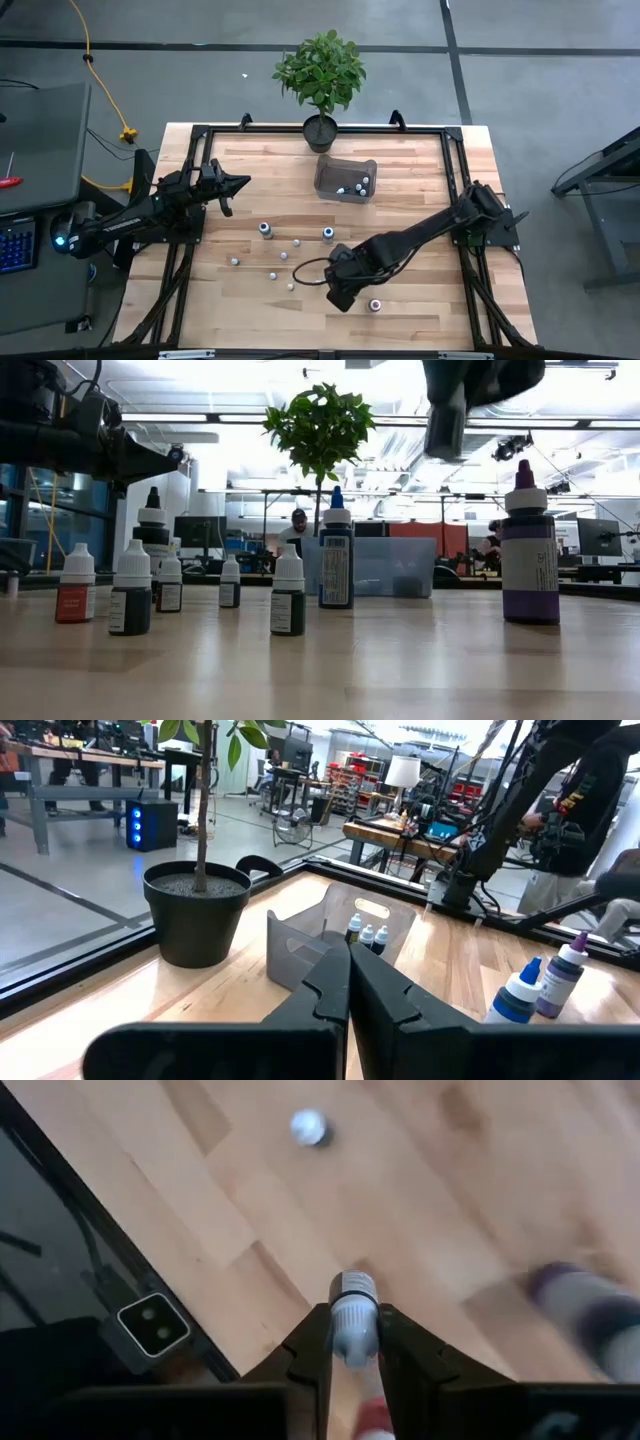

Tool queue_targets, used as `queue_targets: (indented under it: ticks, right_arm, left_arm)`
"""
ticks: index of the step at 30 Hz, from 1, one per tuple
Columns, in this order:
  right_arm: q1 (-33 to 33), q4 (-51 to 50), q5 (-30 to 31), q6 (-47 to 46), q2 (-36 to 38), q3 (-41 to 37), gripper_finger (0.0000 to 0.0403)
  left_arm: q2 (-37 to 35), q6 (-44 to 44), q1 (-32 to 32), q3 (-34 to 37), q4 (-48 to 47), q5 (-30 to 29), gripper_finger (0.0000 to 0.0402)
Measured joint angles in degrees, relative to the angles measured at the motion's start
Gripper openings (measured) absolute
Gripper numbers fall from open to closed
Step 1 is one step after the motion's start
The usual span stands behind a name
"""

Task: Pick & Place food coloring
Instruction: Put the small black food coloring bottle into the black bin

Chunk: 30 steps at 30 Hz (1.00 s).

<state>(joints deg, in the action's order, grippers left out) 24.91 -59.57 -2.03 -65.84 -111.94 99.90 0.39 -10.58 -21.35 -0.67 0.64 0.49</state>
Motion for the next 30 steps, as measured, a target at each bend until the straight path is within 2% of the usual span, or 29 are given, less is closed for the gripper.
queue_targets:
  ticks: [7,15,23,30]
  right_arm:
    - [-1.56,-12.12,6.19,3.48,2.68,6.76,0.0054]
    - [-7.13,-23.29,12.62,11.00,3.28,15.57,0.0058]
    - [-14.89,-26.76,15.34,21.17,3.28,21.21,0.0059]
    - [-22.71,-26.93,15.20,30.21,3.26,21.48,0.0060]
  left_arm:
    - [-0.01,0.00,0.00,0.00,0.00,0.00,0.0000]
    - [0.01,-0.01,-0.01,0.00,0.00,0.00,0.0000]
    - [0.01,-0.01,0.00,0.00,0.00,0.00,0.0000]
    - [0.01,0.00,0.00,0.00,0.00,0.00,0.0000]
